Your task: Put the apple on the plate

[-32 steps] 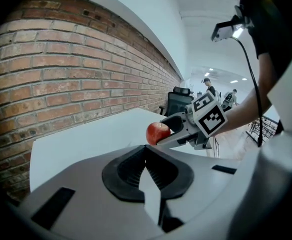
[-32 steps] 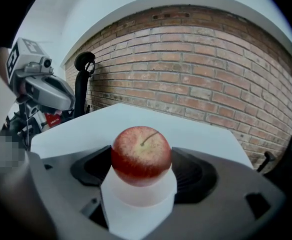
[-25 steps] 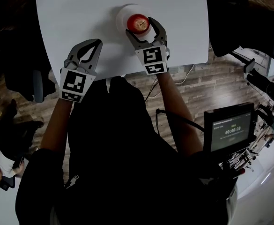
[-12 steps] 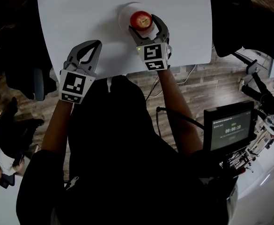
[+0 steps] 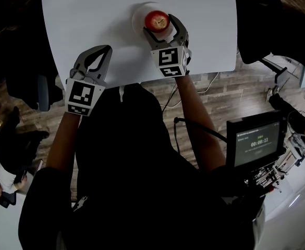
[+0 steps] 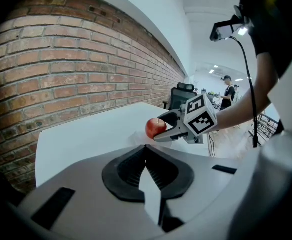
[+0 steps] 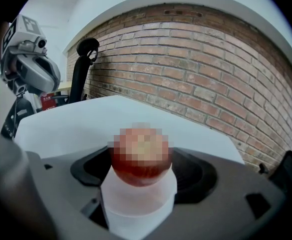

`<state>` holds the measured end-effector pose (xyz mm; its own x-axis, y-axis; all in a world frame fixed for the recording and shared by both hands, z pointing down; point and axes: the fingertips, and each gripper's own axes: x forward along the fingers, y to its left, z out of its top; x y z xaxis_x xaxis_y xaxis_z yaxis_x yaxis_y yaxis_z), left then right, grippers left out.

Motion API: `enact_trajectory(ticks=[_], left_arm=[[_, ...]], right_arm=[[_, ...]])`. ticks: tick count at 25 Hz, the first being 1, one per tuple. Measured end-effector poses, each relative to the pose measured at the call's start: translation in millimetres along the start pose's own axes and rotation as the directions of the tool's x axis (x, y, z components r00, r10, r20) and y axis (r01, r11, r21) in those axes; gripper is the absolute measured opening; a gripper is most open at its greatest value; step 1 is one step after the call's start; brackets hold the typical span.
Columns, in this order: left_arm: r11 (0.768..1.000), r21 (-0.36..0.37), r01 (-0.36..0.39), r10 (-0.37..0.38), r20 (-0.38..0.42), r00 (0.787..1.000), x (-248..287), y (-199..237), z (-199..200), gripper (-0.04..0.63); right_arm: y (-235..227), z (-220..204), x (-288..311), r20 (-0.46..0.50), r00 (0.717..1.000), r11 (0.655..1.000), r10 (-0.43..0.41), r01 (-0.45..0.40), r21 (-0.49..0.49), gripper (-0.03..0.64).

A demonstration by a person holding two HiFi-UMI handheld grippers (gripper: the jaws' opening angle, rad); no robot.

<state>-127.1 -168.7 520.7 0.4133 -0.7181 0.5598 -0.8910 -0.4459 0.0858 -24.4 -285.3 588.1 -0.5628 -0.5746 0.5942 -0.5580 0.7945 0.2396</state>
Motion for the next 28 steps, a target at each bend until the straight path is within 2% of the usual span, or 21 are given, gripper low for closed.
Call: enact_trajectory(ticks=[28], left_arm=[[1.0, 0.005, -0.006, 0.006, -0.008, 1.0, -3.9, 1.1, -0.9, 0.007]], right_arm=[[11.3, -10.1, 6.4, -0.033, 0.999, 0.999, 0.018, -0.02, -0.05, 0.374]])
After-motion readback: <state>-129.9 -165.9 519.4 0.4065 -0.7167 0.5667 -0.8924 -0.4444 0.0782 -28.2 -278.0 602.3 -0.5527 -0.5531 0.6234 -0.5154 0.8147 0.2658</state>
